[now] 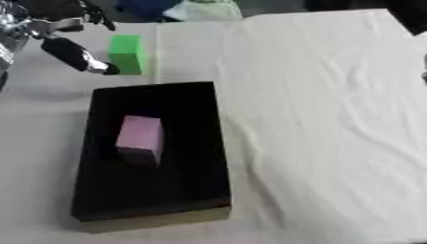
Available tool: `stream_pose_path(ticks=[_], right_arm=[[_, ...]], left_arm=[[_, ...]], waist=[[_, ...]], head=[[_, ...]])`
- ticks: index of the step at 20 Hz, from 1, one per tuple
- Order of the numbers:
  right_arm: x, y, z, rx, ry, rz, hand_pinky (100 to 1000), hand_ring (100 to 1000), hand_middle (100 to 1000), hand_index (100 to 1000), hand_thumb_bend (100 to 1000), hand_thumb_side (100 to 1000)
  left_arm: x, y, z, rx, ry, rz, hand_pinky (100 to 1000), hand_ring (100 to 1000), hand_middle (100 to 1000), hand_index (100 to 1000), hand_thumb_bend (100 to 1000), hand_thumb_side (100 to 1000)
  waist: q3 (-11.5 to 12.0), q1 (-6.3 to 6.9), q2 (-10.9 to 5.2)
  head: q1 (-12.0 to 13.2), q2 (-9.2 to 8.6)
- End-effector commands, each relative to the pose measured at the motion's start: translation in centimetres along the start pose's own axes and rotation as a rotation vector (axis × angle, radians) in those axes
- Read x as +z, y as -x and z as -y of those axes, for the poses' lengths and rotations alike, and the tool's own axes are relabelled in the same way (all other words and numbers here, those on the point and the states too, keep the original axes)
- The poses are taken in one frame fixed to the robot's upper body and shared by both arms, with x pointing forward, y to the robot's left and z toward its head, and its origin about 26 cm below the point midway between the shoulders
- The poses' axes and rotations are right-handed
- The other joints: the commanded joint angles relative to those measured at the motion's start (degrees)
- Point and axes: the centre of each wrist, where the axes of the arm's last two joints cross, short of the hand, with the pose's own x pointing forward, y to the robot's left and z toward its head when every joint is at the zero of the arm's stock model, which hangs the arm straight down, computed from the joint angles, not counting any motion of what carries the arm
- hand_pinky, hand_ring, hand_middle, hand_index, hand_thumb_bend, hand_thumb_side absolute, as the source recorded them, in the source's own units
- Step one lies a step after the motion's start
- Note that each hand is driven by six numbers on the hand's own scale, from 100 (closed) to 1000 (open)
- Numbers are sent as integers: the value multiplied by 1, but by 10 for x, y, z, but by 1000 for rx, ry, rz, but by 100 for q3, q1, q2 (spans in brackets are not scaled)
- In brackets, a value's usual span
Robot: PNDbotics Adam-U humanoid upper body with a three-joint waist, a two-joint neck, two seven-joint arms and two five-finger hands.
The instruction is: Pick up objects on the table and place them in the box.
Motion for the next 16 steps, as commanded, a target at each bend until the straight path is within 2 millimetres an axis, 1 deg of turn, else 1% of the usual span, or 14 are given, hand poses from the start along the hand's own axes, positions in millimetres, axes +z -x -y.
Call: stream_pose_path(ticks=[1, 4, 11, 16], right_arm=[[-2, -1, 9, 6, 33, 7, 853, 732, 682, 864, 100, 976], [-1, -1, 9, 2, 37, -4, 852, 729, 679, 863, 100, 980], [-1, 0, 9, -4, 41, -13, 851, 724, 673, 861, 100, 983], [-2, -1, 9, -7, 44, -13, 851, 722, 671, 860, 100, 986]], left_arm=[[4, 7, -16, -4, -37, -33, 850, 864, 864, 911, 533, 673], [4, 10, -16, 14, -48, -56, 853, 869, 888, 929, 522, 643], [7, 15, -23, -5, -86, -83, 856, 873, 888, 935, 523, 615], [10, 22, -28, -20, -78, -108, 859, 875, 890, 936, 526, 599]], waist=[[-29, -1, -97], [-79, 6, -70], [-167, 39, 2], [-259, 88, 78]], head=[[54, -79], [100, -111], [158, -181], [285, -268]])
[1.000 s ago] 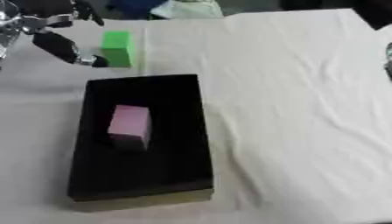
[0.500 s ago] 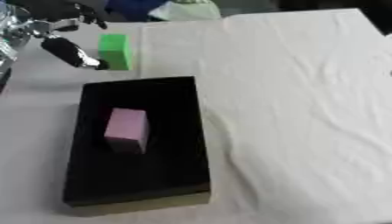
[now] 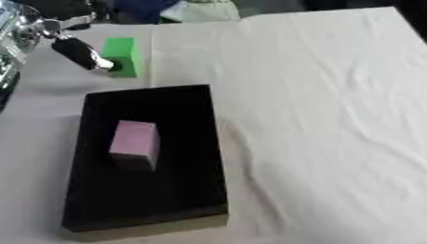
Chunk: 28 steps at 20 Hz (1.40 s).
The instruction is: Pick up objects on the table and place them in the box.
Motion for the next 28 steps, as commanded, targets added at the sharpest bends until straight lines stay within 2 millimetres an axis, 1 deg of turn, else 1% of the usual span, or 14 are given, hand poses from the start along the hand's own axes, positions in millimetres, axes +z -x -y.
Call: stream_pose_path(ticks=[1, 4, 11, 15, 18, 22, 28], right_arm=[[-3, -3, 9, 10, 27, 17, 851, 721, 671, 860, 100, 979], [-3, -3, 9, 9, 35, 11, 851, 720, 669, 860, 100, 986], [-4, -3, 10, 5, 48, 10, 849, 714, 664, 857, 100, 987], [-4, -4, 10, 2, 50, 8, 849, 713, 663, 857, 100, 989], [-4, -4, 10, -1, 54, 5, 848, 710, 660, 854, 100, 989], [-4, -3, 9, -4, 51, 1, 848, 707, 657, 852, 100, 992], [-3, -2, 9, -5, 51, -14, 848, 702, 647, 850, 100, 994]], left_arm=[[9, 16, -17, -27, -21, -48, 860, 875, 888, 935, 528, 594], [10, 21, -16, -20, 0, -63, 862, 876, 889, 935, 522, 569], [12, 30, -15, -6, 64, -84, 867, 881, 886, 931, 493, 428], [15, 36, -18, 3, 73, -104, 866, 882, 886, 931, 481, 382], [17, 38, -22, 5, 35, -115, 866, 888, 891, 938, 477, 373], [19, 40, -27, 3, -19, -127, 866, 888, 890, 937, 456, 388], [22, 43, -35, 4, -49, -138, 866, 887, 886, 932, 438, 397]], waist=[[-33, -8, -94], [-71, 6, -49], [-108, 22, 19], [-130, 32, 61], [-159, 40, 104], [-202, 44, 158], [-206, 60, 214]], head=[[103, -110], [178, -146], [241, -219], [269, -274], [296, -326], [335, -379], [359, -416]])
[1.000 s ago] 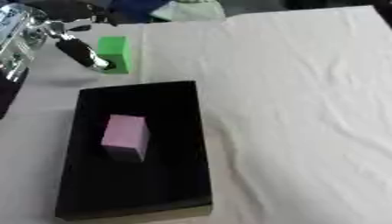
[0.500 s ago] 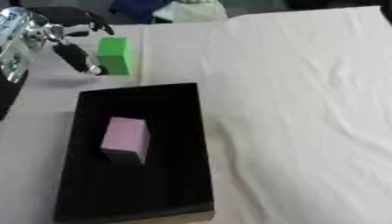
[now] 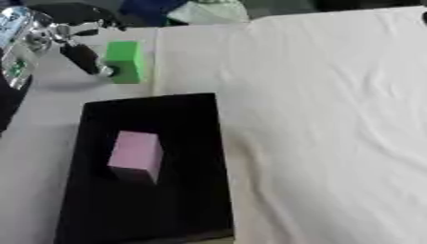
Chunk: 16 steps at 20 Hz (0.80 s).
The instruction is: Pick up objects on the table and place them in the box.
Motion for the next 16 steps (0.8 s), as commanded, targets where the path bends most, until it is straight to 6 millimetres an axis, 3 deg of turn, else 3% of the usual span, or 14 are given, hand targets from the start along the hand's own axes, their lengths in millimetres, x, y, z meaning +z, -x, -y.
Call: stream_pose_path(ticks=[1, 16], right_arm=[[-4, -4, 9, 6, 27, 11, 847, 702, 645, 849, 100, 994], [-11, -11, 11, 6, 69, -37, 846, 694, 627, 846, 100, 989]], left_arm=[[8, 12, -19, -7, -42, -26, 866, 888, 886, 931, 438, 398], [0, 11, -4, 66, 174, -24, 859, 882, 877, 905, 455, 437]], waist=[[-15, -11, -110], [-105, 17, 55]], head=[[37, -93], [119, -179]])
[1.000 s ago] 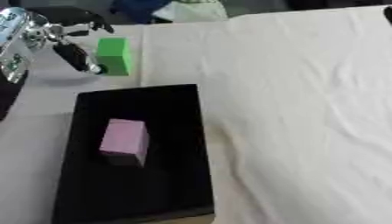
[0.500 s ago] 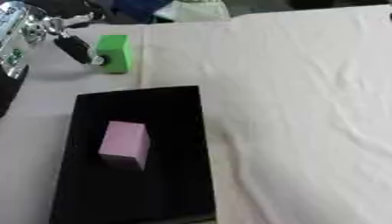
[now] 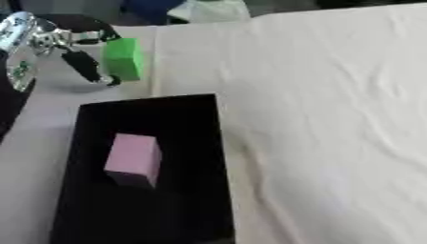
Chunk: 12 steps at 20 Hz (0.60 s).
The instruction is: Pick up objects on the table and place them in the box.
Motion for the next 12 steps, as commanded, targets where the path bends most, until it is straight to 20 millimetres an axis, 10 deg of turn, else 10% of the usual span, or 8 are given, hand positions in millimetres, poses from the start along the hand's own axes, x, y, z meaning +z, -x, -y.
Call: stream_pose_path(ticks=[1, 12], right_arm=[[-4, -4, 9, 17, 35, 13, 846, 694, 627, 845, 100, 990], [0, 1, 7, 22, 38, -40, 843, 686, 619, 840, 100, 988]], left_arm=[[5, 2, -11, 8, -14, -3, 855, 878, 871, 901, 450, 442], [8, -3, -18, 27, -165, 13, 782, 772, 687, 749, 313, 460]], waist=[[-23, -16, -93], [-18, 0, -100]], head=[[32, -77], [52, -17]])
